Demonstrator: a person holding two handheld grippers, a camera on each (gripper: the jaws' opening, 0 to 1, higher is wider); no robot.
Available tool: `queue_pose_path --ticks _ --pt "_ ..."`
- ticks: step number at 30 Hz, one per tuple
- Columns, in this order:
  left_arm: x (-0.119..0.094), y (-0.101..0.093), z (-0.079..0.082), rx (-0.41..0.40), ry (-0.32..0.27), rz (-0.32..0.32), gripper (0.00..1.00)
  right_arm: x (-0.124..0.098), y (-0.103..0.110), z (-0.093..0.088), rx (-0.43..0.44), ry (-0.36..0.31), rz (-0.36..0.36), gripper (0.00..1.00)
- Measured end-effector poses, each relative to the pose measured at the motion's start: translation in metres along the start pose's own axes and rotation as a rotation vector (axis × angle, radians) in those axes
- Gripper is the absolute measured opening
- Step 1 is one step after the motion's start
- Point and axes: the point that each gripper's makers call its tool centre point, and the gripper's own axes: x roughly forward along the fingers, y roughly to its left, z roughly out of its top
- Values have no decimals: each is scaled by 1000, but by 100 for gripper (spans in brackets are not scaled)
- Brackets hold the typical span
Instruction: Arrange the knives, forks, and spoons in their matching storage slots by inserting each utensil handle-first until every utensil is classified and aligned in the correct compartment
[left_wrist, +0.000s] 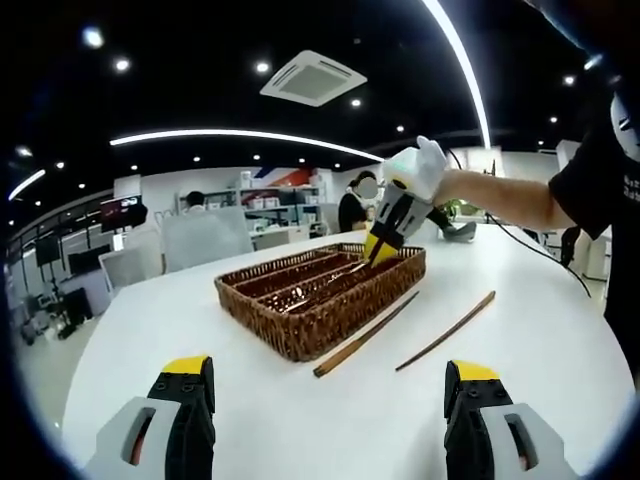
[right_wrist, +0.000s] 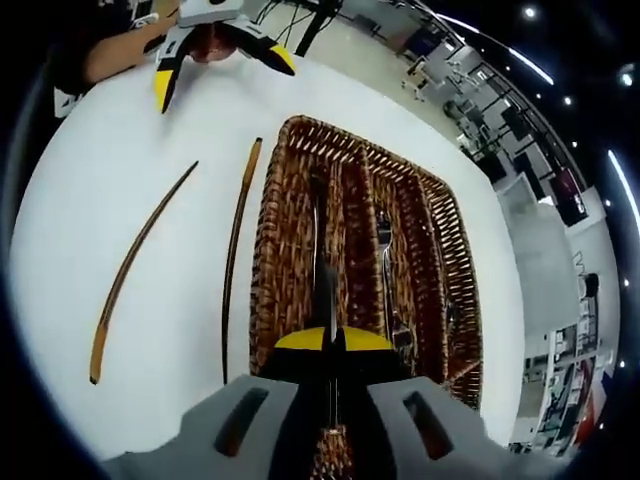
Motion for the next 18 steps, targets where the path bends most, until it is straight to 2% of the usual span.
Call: queue_pose_path --ticks 8,12,18 --pt "0 -1 0 2 1 0 100 4 4 2 56 -23 61 1" --pt "0 -1 0 0 0 -2 100 5 5 7 103 -72 97 1" --pt "-1 0 2 -4 -7 1 100 9 8 6 91 -69 112 1"
